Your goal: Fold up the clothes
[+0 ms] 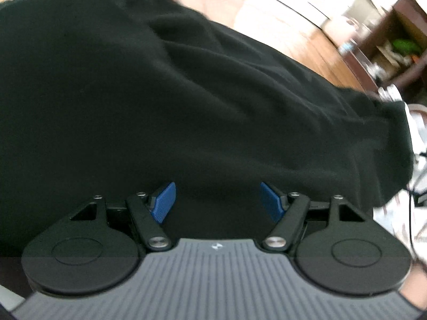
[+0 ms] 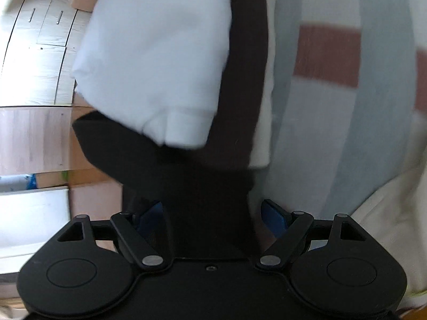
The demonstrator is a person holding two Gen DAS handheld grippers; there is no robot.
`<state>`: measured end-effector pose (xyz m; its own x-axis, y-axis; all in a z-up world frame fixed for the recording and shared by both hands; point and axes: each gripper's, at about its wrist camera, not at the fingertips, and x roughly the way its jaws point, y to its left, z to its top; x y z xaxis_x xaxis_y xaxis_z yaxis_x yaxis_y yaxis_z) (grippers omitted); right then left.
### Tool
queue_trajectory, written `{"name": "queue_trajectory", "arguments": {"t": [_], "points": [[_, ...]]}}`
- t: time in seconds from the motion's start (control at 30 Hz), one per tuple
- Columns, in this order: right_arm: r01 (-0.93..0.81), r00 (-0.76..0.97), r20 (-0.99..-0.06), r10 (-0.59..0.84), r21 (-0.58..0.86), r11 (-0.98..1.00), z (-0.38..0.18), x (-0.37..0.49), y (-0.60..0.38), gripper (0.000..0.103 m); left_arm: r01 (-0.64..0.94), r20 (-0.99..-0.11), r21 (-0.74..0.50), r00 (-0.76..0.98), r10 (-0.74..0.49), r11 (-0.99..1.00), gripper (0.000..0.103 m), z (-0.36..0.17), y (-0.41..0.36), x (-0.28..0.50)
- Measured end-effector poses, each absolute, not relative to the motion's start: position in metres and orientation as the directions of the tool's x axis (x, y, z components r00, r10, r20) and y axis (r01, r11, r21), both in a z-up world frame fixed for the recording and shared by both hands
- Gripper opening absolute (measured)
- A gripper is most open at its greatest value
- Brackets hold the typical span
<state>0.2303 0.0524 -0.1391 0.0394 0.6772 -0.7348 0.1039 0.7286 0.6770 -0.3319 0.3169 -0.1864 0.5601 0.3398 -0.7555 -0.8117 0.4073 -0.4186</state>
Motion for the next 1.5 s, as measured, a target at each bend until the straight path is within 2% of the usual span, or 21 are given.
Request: {"name": "queue_trajectory", "arguments": {"t": [0.07,0.13,0.2,0.3,0.4,0.47,0.5,0.6,0.7,0.77,0.83,0.87,0.9,1.0,1.17,1.2,1.27,1.3,1.37,1.47,1.5], "points": [[0.048,0.058,-0.741,0.669,0.671,0.740,-0.136,0.229,0.062,0.081,-0.828,-0.754,-0.420,0.546,0.364,0.372,0.070,-0.186,0.323,-0.338],[-0.051,0.099,-0.774,0.625,0.623,0.780,-0.128,0.228,0.074,0.065,-0.846,-0.762,-0.387,0.517,0.390,0.367,0.070,-0.186,0.325,-0.339],[-0.158,0.113,-0.805,0.583,0.564,0.810,-0.117,0.227,0.088,0.037,-0.860,-0.768,-0.367,0.495,0.406,0.355,0.070,-0.187,0.326,-0.341],[-0.326,0.177,-0.814,0.554,0.482,0.813,-0.096,0.212,0.105,0.017,-0.863,-0.769,-0.381,0.494,0.405,0.330,0.070,-0.190,0.326,-0.345],[-0.560,0.308,-0.761,0.571,0.340,0.755,-0.063,0.179,0.124,0.012,-0.867,-0.775,-0.366,0.485,0.406,0.337,0.070,-0.191,0.326,-0.346],[-0.717,0.349,-0.702,0.620,0.226,0.659,-0.046,0.146,0.141,0.012,-0.869,-0.776,-0.359,0.481,0.408,0.341,0.070,-0.191,0.327,-0.347],[-0.793,0.298,-0.685,0.665,0.211,0.571,-0.041,0.133,0.149,0.012,-0.869,-0.777,-0.356,0.479,0.409,0.342,0.070,-0.192,0.327,-0.347],[-0.862,-0.061,-0.714,0.697,0.390,0.324,-0.052,0.118,0.171,0.012,-0.870,-0.778,-0.351,0.477,0.409,0.347,0.070,-0.190,0.329,-0.349],[-0.662,-0.239,-0.722,0.649,0.610,0.435,-0.085,0.141,0.175,0.016,-0.869,-0.777,-0.351,0.479,0.409,0.349,0.070,-0.190,0.330,-0.348],[-0.607,-0.222,-0.737,0.639,0.617,0.501,-0.093,0.154,0.173,0.021,-0.868,-0.776,-0.355,0.481,0.409,0.347,0.070,-0.191,0.332,-0.348],[-0.595,-0.152,-0.757,0.635,0.584,0.553,-0.096,0.165,0.166,0.036,-0.869,-0.775,-0.355,0.480,0.410,0.345,0.071,-0.192,0.334,-0.346],[-0.587,-0.117,-0.764,0.635,0.569,0.576,-0.097,0.170,0.162,0.050,-0.869,-0.775,-0.355,0.480,0.411,0.346,0.071,-0.192,0.334,-0.345],[-0.586,-0.101,-0.763,0.638,0.564,0.581,-0.097,0.173,0.162,0.054,-0.868,-0.775,-0.353,0.480,0.411,0.349,0.073,-0.192,0.333,-0.345],[-0.598,-0.071,-0.760,0.646,0.551,0.583,-0.100,0.177,0.167,0.054,-0.867,-0.775,-0.339,0.477,0.414,0.364,0.076,-0.192,0.332,-0.342],[-0.714,-0.017,-0.818,0.575,0.412,0.566,-0.096,0.161,0.190,0.056,-0.867,-0.781,-0.320,0.469,0.413,0.381,0.077,-0.191,0.333,-0.341],[-0.731,-0.010,-0.822,0.569,0.394,0.557,-0.101,0.153,0.190,0.064,-0.867,-0.780,-0.322,0.471,0.412,0.380,0.077,-0.191,0.333,-0.342],[-0.743,0.011,-0.852,0.524,0.344,0.574,-0.107,0.149,0.195,0.074,-0.866,-0.780,-0.327,0.473,0.409,0.379,0.077,-0.191,0.334,-0.343],[-0.748,0.022,-0.866,0.499,0.317,0.583,-0.109,0.148,0.198,0.074,-0.865,-0.779,-0.330,0.475,0.408,0.378,0.077,-0.191,0.335,-0.343],[-0.724,0.011,-0.876,0.483,0.326,0.607,-0.114,0.147,0.193,0.074,-0.864,-0.777,-0.340,0.481,0.406,0.372,0.077,-0.191,0.336,-0.344],[-0.645,-0.069,-0.835,0.547,0.455,0.614,-0.117,0.157,0.183,0.075,-0.861,-0.774,-0.350,0.487,0.404,0.369,0.077,-0.193,0.334,-0.344],[-0.616,-0.091,-0.815,0.572,0.498,0.611,-0.120,0.162,0.182,0.079,-0.862,-0.774,-0.346,0.486,0.406,0.371,0.077,-0.193,0.333,-0.342]]}}
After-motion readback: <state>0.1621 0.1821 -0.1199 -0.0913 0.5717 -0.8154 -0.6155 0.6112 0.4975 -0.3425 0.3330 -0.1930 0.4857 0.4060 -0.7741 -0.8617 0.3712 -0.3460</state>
